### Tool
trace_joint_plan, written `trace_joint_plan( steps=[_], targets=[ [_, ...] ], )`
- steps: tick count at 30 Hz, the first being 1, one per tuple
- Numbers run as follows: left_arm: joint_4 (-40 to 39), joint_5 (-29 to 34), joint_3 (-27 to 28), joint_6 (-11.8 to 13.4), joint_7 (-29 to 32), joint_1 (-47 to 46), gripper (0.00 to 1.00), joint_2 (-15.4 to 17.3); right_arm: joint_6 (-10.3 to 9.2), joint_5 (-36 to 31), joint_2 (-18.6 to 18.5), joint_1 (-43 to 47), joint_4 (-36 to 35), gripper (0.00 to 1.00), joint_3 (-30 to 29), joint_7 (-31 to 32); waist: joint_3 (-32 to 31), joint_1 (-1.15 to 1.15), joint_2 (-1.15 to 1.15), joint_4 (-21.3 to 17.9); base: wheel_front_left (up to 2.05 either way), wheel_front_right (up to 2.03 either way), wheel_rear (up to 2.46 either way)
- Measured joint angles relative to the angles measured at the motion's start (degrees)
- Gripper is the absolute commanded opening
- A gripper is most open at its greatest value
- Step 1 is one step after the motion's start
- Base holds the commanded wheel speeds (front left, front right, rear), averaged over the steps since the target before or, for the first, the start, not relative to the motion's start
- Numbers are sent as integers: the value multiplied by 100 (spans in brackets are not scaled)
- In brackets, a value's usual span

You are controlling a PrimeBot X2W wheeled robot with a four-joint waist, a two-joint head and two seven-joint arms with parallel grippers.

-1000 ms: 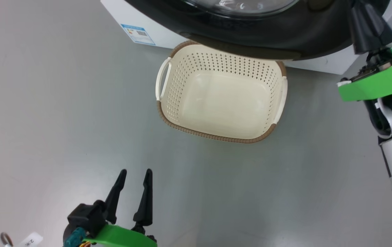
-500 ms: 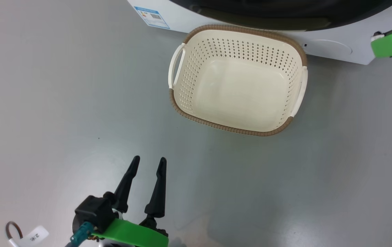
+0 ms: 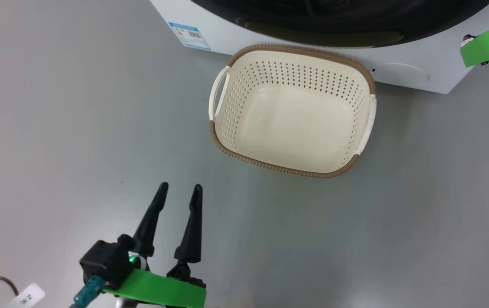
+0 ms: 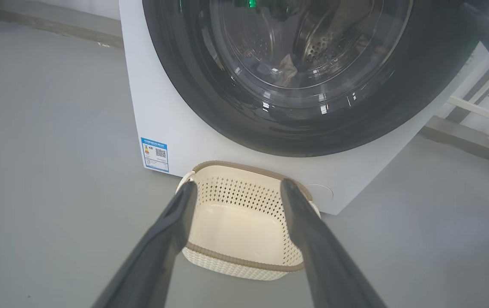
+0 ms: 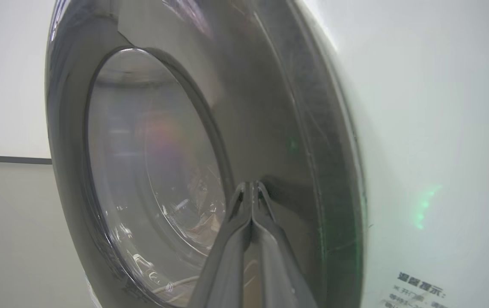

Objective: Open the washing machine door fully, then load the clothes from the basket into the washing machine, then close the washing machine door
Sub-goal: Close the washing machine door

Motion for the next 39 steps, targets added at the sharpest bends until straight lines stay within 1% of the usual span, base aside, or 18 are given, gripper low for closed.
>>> trace_joint_plan(
  steps=[3,6,7,8,9,10,11,12,13,17,19,21,24,31,39],
  targets=[
    [7,-2,124,-16,0,4,100,0,-7,12,69,108,-85,0,-2,0,-101,0,0,-63,0,0,0],
    [80,-4,255,-78,0,25,100,0,-7,138,163,444,-230,0,-16,0,-232,0,0,-144,0,0,0],
    [109,-10,303,-133,0,25,100,1,-7,191,205,582,-296,2,-19,0,-283,0,0,-174,0,0,0],
    [156,-9,342,-174,0,26,100,1,-7,223,258,735,-378,18,-19,1,-338,0,0,-205,0,0,0],
    [215,-9,386,-201,0,38,100,0,-7,223,308,910,-470,33,-18,1,-399,0,0,-238,0,0,0],
    [291,-11,424,-203,0,56,100,1,-7,225,349,1088,-566,42,-16,1,-463,0,0,-272,0,0,0],
    [375,-11,467,-214,0,86,100,0,-8,253,394,1281,-662,61,-16,1,-530,0,0,-307,0,0,0],
    [458,-9,521,-237,0,116,100,0,-7,288,438,1483,-750,90,-16,1,-604,0,0,-345,0,0,0],
    [527,2,581,-253,0,155,100,1,-8,314,483,1689,-839,100,-19,1,-678,0,0,-384,0,0,0],
    [808,175,857,-338,0,309,100,2,-8,363,682,2458,-1112,100,58,2,-972,0,0,-593,0,0,0],
    [862,298,982,-435,0,372,100,4,-8,372,802,2795,-1244,100,53,2,-1104,0,0,-735,0,0,0],
    [904,579,1095,-492,0,445,100,4,-8,374,902,3118,-1379,100,48,5,-1224,0,0,-898,0,0,0],
    [971,712,1257,-557,0,571,100,5,-8,374,1092,3635,-1566,100,-34,5,-1402,0,0,-1148,0,0,0],
    [1147,892,1488,-606,0,846,100,9,-8,369,1329,4731,-1742,100,-301,7,-1862,0,0,-1674,0,0,0],
    [1230,907,1701,-606,0,1084,100,13,-8,274,1532,5365,-1857,100,-720,7,-2329,0,0,-2271,0,0,0]
  ],
)
